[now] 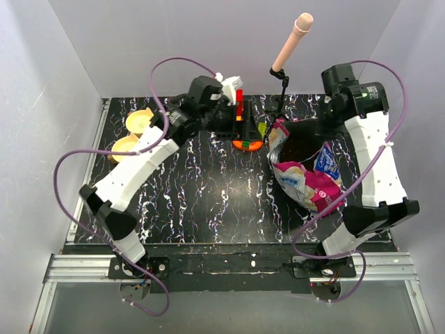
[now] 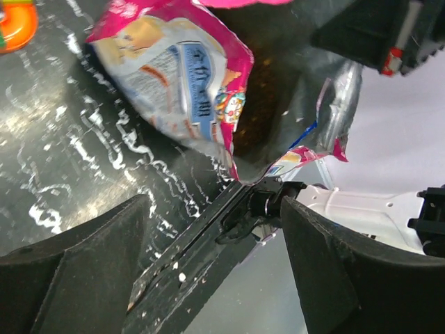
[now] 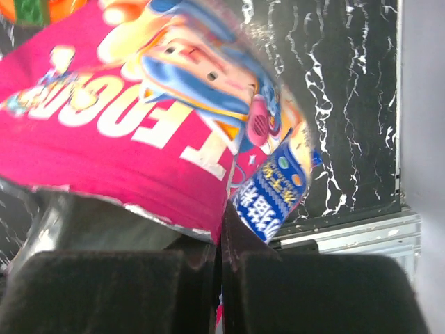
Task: Serve the pet food
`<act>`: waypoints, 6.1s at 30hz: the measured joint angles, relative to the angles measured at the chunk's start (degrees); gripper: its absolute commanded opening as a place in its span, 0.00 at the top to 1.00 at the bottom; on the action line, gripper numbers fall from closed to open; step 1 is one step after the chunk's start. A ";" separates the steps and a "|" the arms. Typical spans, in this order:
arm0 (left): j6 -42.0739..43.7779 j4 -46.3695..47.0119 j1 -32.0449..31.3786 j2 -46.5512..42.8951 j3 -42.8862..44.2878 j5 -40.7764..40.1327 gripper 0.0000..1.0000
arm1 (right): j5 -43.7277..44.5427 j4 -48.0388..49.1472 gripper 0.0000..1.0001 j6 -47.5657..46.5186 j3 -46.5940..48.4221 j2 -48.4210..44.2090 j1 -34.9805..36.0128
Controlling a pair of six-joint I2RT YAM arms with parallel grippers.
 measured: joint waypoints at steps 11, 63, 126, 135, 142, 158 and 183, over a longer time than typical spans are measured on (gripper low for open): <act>-3.61 -1.84 10.93 -17.46 -15.08 -6.47 0.21 | -6.40 5.27 0.99 2.21 -13.57 -7.21 17.16; -17.90 47.15 21.73 43.23 -5.42 -21.20 0.96 | -18.49 5.75 0.99 3.02 -21.49 -19.15 16.65; 0.15 36.98 22.62 -15.37 -72.22 -9.20 0.49 | -13.70 7.21 0.99 2.27 -20.31 -16.94 14.97; -0.28 43.98 24.20 -12.00 -72.81 -6.69 0.54 | -14.69 6.56 0.99 2.32 -20.06 -16.65 14.88; -0.90 49.64 24.15 -5.97 -72.76 -4.17 0.68 | -15.23 6.38 0.99 2.45 -20.06 -16.65 14.88; 2.78 40.57 10.38 -4.26 -65.92 -28.35 0.51 | -16.04 6.34 0.99 3.13 -20.09 -16.57 14.86; 0.48 45.68 -4.66 -5.95 -72.81 -55.95 0.77 | -20.22 8.59 0.99 3.32 -23.28 -18.12 14.82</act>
